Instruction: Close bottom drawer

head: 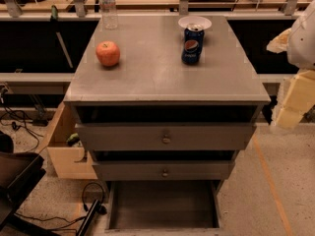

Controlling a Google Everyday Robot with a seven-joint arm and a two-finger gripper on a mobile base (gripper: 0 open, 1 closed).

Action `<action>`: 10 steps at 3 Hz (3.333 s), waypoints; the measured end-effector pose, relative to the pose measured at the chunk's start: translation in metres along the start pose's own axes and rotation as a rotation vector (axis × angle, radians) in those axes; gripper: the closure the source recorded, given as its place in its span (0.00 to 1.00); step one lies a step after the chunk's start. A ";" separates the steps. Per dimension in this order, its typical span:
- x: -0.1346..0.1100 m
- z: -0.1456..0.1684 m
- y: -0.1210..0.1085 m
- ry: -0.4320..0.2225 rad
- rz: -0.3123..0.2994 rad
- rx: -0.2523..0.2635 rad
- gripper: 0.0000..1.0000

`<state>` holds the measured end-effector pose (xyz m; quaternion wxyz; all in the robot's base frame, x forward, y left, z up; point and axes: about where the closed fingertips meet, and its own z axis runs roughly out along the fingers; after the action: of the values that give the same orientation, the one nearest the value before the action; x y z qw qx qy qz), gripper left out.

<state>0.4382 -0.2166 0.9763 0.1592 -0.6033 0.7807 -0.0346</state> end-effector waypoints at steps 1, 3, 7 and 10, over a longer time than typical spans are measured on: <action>0.001 0.002 0.001 -0.012 -0.002 0.009 0.00; 0.057 0.118 0.043 -0.100 0.059 -0.088 0.00; 0.109 0.242 0.142 -0.174 0.058 -0.045 0.00; 0.115 0.455 0.232 -0.223 0.059 -0.133 0.00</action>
Offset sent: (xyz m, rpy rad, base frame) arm -0.0197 -0.0334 -0.1584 0.1210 0.1306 -0.0584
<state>0.3285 -0.2004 0.4647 0.2056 -0.5893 0.7762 0.0891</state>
